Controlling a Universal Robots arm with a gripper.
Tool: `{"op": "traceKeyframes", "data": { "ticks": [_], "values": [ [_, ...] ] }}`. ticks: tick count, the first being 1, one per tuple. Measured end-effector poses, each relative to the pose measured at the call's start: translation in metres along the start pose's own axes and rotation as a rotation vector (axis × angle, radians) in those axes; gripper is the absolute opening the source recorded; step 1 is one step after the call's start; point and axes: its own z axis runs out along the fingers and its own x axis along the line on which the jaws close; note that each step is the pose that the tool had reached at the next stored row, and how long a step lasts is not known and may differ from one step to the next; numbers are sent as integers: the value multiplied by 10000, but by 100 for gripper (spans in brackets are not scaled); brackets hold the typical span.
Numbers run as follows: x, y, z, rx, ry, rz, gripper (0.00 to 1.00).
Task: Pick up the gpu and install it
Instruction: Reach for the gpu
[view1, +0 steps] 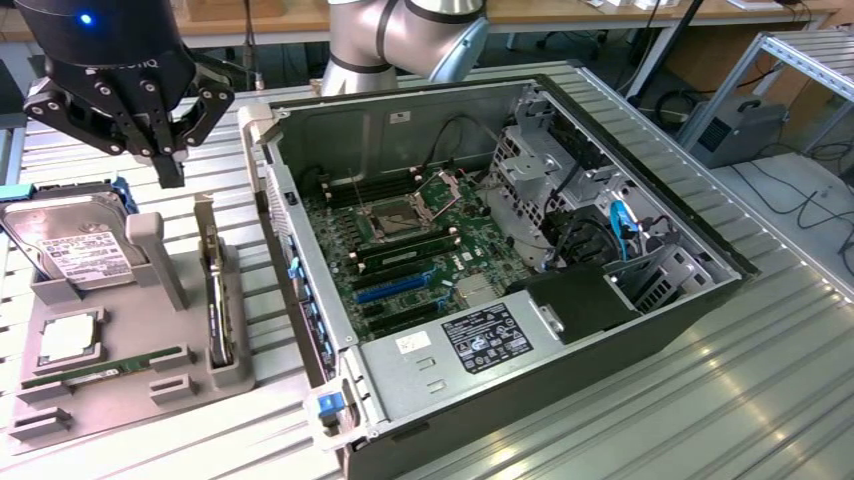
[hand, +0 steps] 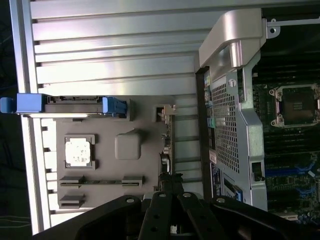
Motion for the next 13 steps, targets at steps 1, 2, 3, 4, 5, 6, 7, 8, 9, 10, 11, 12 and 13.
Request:
{"op": "traceKeyframes", "data": {
  "ticks": [1,2,3,4,5,6,7,8,9,10,11,12,13],
  "values": [
    [6,0,0,0,0,0,11],
    [12,-1,0,0,0,1,11],
    [18,-1,0,0,0,0,11],
    [25,-2,-1,0,0,0,11],
    [31,-3,-1,-1,0,0,11],
    [37,-3,-1,0,0,0,11],
    [43,-3,-1,0,0,0,11],
    [49,-4,-1,0,0,0,11],
    [57,-4,-2,0,1,0,11],
    [67,-5,-2,0,0,0,11],
    [80,-6,-2,0,0,0,11],
    [89,-7,-2,0,0,0,11],
    [97,-7,-2,-1,0,0,11]
  ]
}}
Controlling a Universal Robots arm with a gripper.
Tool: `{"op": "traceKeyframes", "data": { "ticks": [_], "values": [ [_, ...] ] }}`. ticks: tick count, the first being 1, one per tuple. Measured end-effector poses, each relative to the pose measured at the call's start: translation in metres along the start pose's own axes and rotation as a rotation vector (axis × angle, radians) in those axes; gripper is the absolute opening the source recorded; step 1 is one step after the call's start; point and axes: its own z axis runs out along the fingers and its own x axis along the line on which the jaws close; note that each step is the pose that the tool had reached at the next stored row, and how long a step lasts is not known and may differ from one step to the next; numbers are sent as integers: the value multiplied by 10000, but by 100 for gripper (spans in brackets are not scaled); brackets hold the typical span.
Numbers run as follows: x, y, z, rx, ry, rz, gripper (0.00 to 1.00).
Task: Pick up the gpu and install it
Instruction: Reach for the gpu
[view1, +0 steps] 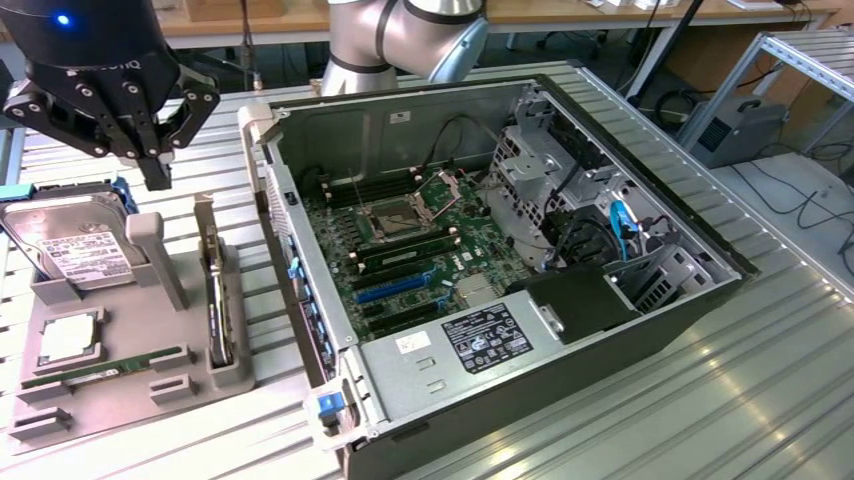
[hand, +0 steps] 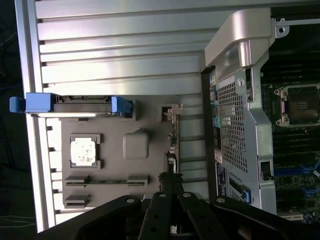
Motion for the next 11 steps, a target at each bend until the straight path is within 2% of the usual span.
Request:
{"op": "traceKeyframes", "data": {
  "ticks": [11],
  "values": [
    [24,-8,-1,0,1,1,11]
  ]
}}
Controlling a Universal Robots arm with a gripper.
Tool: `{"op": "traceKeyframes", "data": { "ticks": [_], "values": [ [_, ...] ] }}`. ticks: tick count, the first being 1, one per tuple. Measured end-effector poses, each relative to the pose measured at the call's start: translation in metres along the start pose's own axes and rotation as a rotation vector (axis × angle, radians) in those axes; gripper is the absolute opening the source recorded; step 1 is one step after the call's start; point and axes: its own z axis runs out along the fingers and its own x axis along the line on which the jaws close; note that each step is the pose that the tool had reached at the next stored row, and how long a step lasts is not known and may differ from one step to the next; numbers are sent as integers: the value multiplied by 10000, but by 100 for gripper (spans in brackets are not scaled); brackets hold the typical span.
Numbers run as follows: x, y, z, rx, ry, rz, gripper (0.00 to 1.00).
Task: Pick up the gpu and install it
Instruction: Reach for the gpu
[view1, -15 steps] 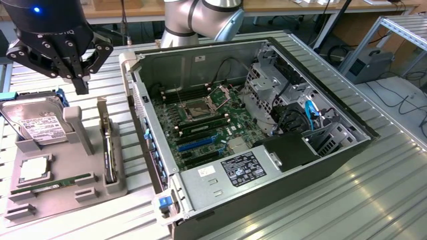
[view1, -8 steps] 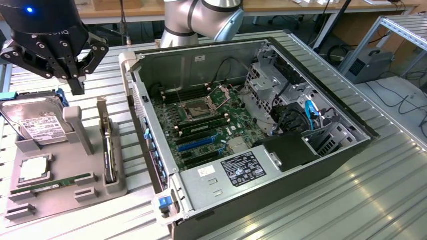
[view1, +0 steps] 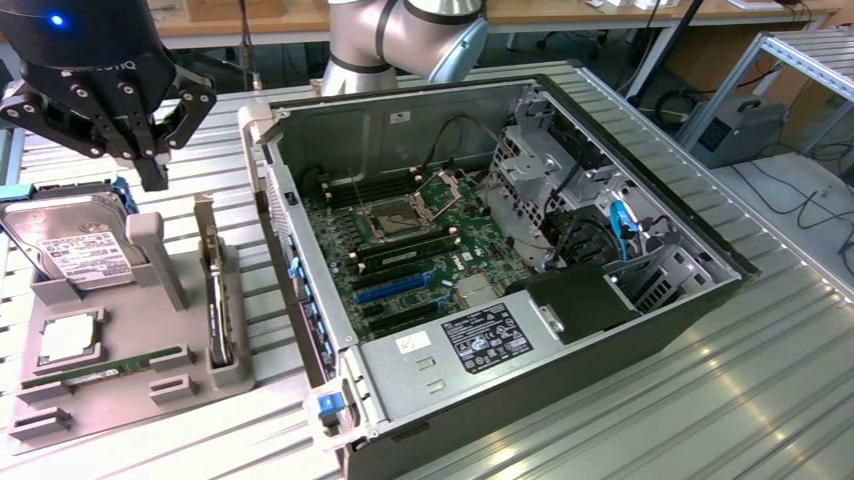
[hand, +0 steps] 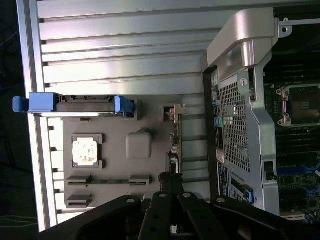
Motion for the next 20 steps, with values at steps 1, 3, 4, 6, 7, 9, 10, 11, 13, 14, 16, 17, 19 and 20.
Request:
{"op": "traceKeyframes", "data": {
  "ticks": [1,3,4,6,7,9,10,11,13,14,16,17,19,20],
  "values": [
    [-1,-7,0,0,0,-1,11],
    [-3,-29,-1,0,-1,0,11],
    [-7,-76,-3,0,0,-1,11],
    [-12,-140,-6,0,-1,-2,11],
    [-14,-163,-7,0,-1,-1,11],
    [-17,-197,-8,2,-1,-1,11],
    [-17,-208,-9,4,-1,-1,11],
    [-18,-217,-9,5,-2,-1,11],
    [-19,-233,-10,7,-1,-1,11],
    [-23,-275,-11,24,-3,-2,11],
    [-27,-329,-14,61,-5,-3,11],
    [-27,-337,-14,67,-6,-3,11],
    [-29,-355,-15,79,-7,-3,11],
    [-29,-363,-15,84,-8,-3,11]
  ]
}}
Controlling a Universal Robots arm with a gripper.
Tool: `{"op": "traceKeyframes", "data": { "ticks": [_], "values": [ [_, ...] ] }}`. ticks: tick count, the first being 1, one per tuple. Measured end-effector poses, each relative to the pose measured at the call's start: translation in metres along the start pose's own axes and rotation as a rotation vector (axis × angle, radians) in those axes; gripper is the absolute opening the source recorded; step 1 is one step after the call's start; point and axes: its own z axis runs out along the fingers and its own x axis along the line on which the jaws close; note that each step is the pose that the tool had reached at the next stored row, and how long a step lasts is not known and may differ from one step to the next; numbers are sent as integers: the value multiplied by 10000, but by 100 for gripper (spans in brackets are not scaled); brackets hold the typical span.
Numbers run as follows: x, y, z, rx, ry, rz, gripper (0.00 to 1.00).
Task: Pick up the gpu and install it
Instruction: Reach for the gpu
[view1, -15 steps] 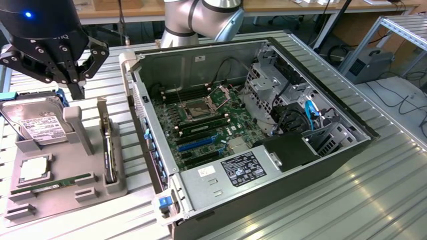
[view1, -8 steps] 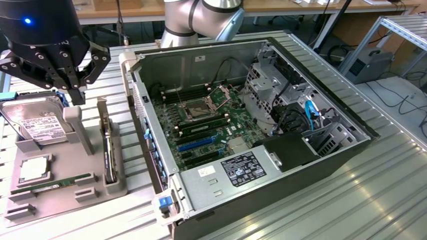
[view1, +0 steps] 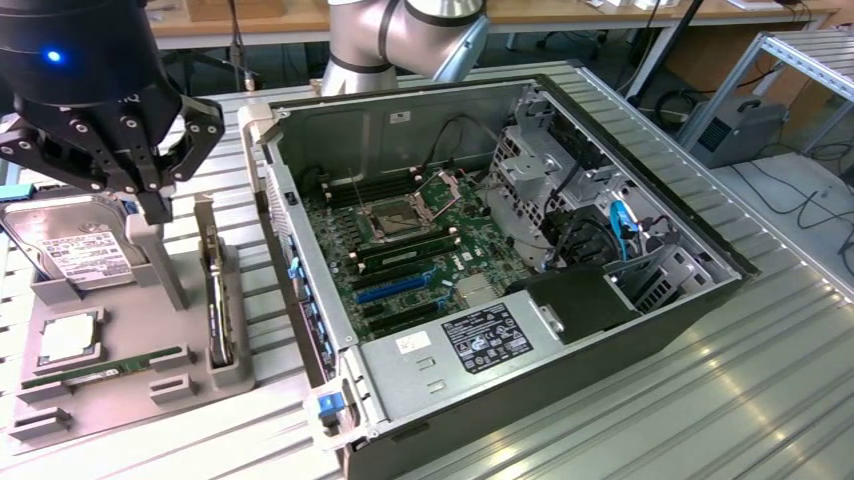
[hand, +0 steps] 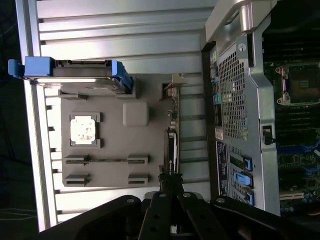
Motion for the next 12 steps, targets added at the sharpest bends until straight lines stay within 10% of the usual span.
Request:
{"op": "traceKeyframes", "data": {
  "ticks": [12],
  "values": [
    [-10,-132,-5,86,-6,-2,11]
  ]
}}
